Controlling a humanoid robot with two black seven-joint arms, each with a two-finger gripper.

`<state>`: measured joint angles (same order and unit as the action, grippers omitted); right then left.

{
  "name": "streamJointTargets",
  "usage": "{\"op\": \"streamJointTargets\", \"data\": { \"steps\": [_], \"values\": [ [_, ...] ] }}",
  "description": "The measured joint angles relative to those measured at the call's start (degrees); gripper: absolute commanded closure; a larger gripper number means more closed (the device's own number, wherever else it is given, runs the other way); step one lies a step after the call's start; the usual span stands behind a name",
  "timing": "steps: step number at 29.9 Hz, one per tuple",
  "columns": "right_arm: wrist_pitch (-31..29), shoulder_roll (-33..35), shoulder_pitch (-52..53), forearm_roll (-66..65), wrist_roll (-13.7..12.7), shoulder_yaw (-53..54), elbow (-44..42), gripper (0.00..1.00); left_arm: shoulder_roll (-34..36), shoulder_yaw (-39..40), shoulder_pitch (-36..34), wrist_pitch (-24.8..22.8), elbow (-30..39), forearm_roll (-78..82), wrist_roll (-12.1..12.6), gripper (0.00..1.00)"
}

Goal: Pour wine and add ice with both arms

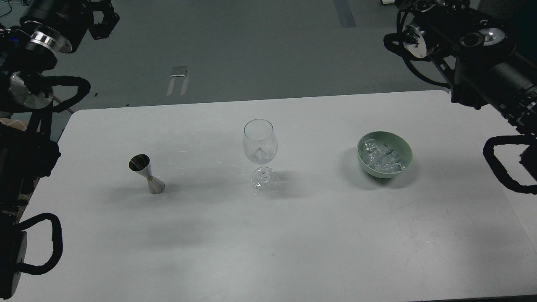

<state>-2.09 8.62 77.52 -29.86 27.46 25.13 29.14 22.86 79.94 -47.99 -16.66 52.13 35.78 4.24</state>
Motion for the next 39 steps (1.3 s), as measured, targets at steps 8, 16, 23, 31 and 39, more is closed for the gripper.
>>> {"op": "streamJointTargets", "data": {
  "steps": [8,16,23,31,39],
  "values": [
    [0.1,-3.15,-5.04,3.84,0.15,9.45,-0.62,0.0,-4.53,-0.5,-0.64,-3.15,-3.47,-2.16,-8.23,0.02],
    [-2.88,-6.49,-10.1,3.93,0.55,15.38,-3.67,0.0,-7.9,-0.67,0.02,-3.24,-0.15,-2.21,-8.12,0.02],
    [-5.7,-7.37,-12.8,4.01,0.57,18.0,-3.62,0.0,-7.54,-0.92,-0.32,-3.66,-0.16,-2.42,-7.79,0.02],
    [-15.58,-7.26,-13.96,5.04,0.56,20.02,-3.57,0.0,-5.41,-13.02,0.57,-8.6,-3.87,-2.46,-7.59,0.02],
    [-19.41,-6.28,-14.12,7.35,0.54,19.99,-3.56,0.0,-2.75,-18.21,0.38,-10.24,-4.86,-5.65,-7.37,0.02]
  ]
}}
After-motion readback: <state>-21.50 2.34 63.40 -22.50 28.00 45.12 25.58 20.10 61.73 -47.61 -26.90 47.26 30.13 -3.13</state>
